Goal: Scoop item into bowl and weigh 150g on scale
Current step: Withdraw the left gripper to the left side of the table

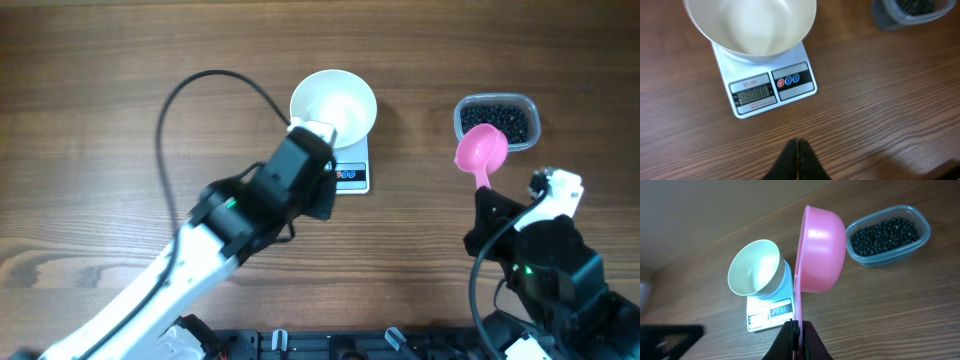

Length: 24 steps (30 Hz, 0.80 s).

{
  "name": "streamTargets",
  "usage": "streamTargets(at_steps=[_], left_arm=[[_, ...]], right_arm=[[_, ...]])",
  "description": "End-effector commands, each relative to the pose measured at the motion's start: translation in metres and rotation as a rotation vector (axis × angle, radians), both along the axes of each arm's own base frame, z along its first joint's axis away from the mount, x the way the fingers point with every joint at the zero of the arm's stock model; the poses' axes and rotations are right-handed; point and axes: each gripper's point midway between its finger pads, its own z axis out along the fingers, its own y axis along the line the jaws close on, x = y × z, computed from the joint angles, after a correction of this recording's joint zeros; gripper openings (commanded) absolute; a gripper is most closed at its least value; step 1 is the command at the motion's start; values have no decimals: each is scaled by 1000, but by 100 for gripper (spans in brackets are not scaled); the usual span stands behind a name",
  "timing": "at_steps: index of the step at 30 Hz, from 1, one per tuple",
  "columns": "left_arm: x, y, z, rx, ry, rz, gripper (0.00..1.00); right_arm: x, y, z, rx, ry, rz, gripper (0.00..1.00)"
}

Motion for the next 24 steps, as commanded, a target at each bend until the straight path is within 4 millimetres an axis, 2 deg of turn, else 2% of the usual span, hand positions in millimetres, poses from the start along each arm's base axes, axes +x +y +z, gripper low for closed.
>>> streamTargets(at_steps=[1,5,7,9,10,11,15,19,21,24], left_arm=[[-3,27,36,-8,-121,63,20],[-13,47,49,5,-159,94,34],[-20,55,51,15,-158,99,48],[-26,61,51,23,-150,98,72],[-28,62,50,27,-144,98,92],[-30,64,50,32,-140,97,100],[-30,70,45,70,-132,110,100],[-20,104,42,239,-186,223,100],[-22,113,38,287,-179,240,100],[-15,125,44,342,-229,294,100]], right_arm=[[11,2,3,-6,-1,-30,4],[18,13,-4,-10,33,-10,4],[21,19,-10,-14,58,6,4],[24,25,-16,-19,84,19,4],[26,27,-18,-22,94,23,4],[27,29,-21,-22,105,30,4],[32,36,-27,-35,130,44,4],[42,33,-33,-124,128,37,4],[48,33,-37,-149,135,20,4],[55,36,-45,-171,156,13,4]])
